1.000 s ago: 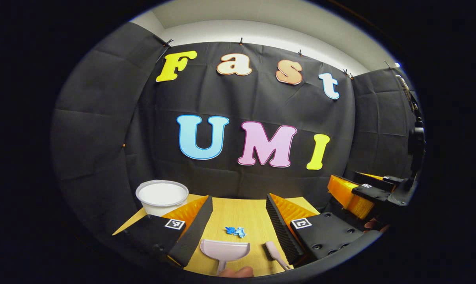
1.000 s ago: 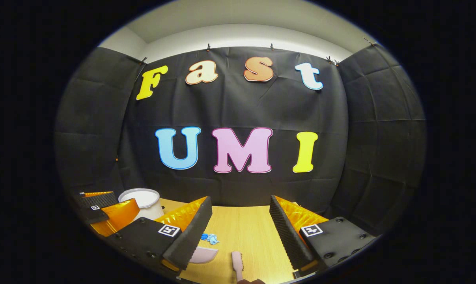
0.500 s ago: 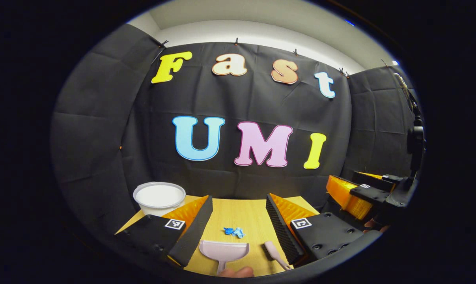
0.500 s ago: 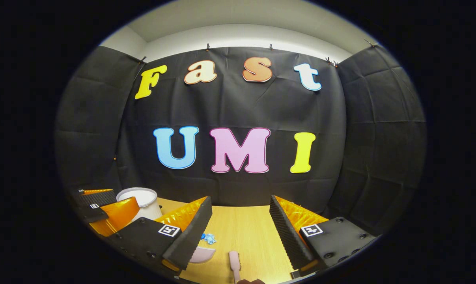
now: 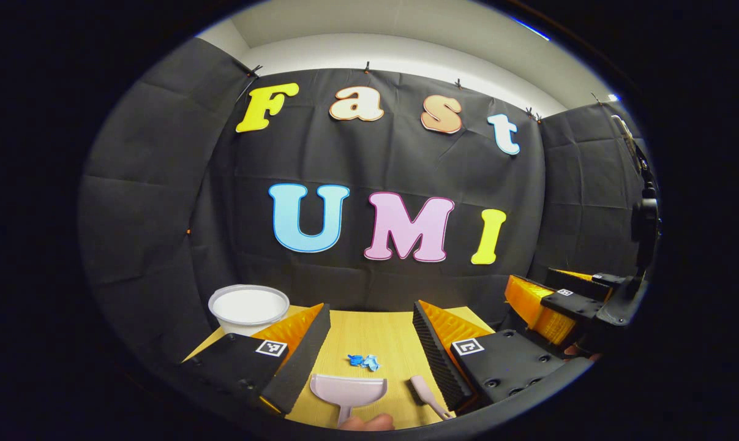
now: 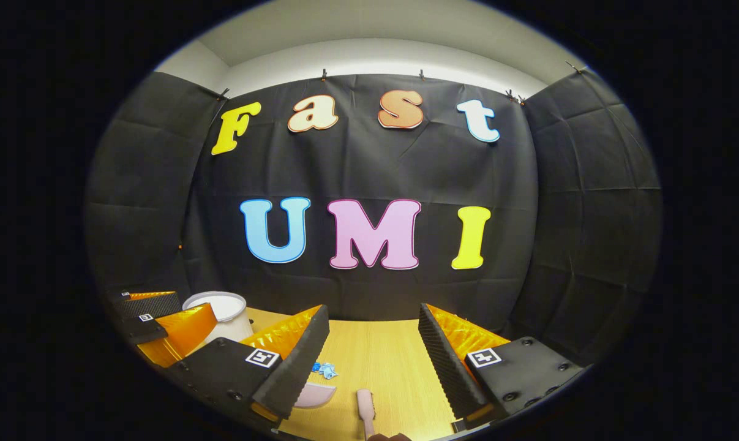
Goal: Pick up the small broom and dustpan from the desktop, sweep the trash into the dustpan with the broom, and then empty the trash into the garbage bin.
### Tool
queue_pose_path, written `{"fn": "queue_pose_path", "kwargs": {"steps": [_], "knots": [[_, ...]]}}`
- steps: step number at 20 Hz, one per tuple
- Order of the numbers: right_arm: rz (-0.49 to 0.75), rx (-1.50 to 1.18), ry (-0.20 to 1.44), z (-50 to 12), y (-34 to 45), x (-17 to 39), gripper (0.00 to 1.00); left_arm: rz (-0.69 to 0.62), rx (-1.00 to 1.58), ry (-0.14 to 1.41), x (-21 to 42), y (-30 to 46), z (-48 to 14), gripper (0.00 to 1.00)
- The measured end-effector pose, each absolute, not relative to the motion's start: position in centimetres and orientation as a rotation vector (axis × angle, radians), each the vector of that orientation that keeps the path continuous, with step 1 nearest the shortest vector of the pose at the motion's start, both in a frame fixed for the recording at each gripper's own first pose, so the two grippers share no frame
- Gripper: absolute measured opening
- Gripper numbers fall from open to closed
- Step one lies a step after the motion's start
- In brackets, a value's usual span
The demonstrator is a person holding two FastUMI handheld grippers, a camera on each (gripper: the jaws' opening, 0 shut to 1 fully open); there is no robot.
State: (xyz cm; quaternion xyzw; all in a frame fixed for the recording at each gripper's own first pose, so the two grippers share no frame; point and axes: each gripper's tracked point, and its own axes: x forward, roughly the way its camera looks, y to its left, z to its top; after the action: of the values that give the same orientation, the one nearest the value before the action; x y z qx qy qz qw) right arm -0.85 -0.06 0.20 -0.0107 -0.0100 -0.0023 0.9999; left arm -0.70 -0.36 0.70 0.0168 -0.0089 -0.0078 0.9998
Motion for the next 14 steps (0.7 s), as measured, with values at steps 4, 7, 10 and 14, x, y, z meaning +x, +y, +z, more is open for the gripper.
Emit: {"fn": "queue_pose_path", "kwargs": {"steps": [4, 7, 10, 14], "knots": [[-0.007, -0.027, -0.025, 0.4, -0.1, -1.2, 0.95, -0.016, 0.040, -0.032, -1.1, -0.5, 1.0, 0.80], [-0.007, -0.026, -0.027, 0.4, 0.0, -1.4, 0.95, -0.018, 0.048, -0.034, -1.4, -0.7, 0.9, 0.80], [-0.005, -0.032, -0.028, 0.3, -0.1, -1.7, 0.91, -0.019, 0.049, -0.027, -1.7, -0.7, 0.7, 0.80], [-0.008, -0.029, -0.026, 0.3, -0.4, -2.1, 0.91, -0.011, 0.040, -0.024, -1.9, -0.6, 0.7, 0.80]]}}
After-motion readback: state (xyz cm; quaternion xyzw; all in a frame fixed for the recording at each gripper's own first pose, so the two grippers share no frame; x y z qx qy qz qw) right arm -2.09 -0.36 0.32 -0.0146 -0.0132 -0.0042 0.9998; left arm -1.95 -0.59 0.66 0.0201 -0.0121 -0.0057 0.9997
